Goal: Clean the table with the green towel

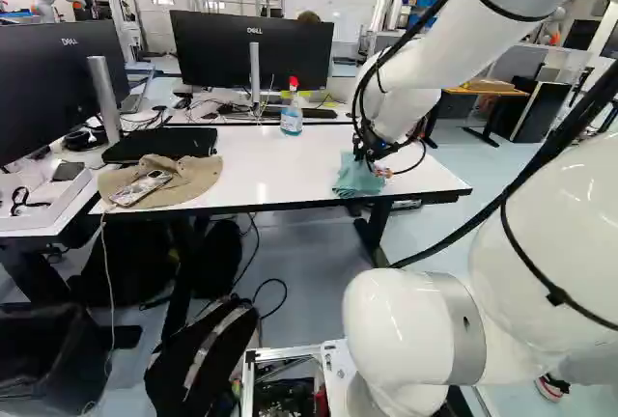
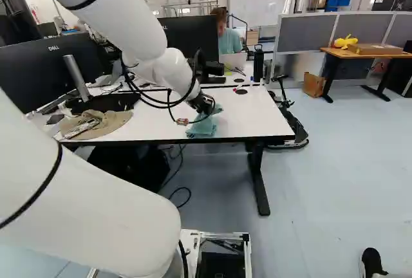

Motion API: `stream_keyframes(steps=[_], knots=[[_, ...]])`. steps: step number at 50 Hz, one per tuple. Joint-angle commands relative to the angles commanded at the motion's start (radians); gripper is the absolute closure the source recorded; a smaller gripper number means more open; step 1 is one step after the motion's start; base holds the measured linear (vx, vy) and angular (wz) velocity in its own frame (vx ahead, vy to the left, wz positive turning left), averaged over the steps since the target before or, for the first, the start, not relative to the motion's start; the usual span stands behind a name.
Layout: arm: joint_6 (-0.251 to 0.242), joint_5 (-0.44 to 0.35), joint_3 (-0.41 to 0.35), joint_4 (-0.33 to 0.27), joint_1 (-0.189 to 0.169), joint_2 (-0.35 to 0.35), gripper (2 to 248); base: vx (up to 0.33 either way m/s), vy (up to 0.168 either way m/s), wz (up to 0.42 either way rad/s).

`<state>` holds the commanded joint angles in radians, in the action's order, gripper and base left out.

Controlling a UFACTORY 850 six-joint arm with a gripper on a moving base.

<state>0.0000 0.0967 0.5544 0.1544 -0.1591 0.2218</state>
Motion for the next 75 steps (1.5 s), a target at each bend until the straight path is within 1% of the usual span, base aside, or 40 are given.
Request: stream_keyframes(steps=[33,52,75], knots=[[0.000,0.000,0.057,0.000,0.137,-0.063,208,0.000,0.000,0.000],[0.000,0.000,0.073,0.000,0.212,-0.080,208,0.000,0.000,0.000],[0.000,0.000,0.113,0.000,0.300,-0.123,208,0.000,0.000,0.000]])
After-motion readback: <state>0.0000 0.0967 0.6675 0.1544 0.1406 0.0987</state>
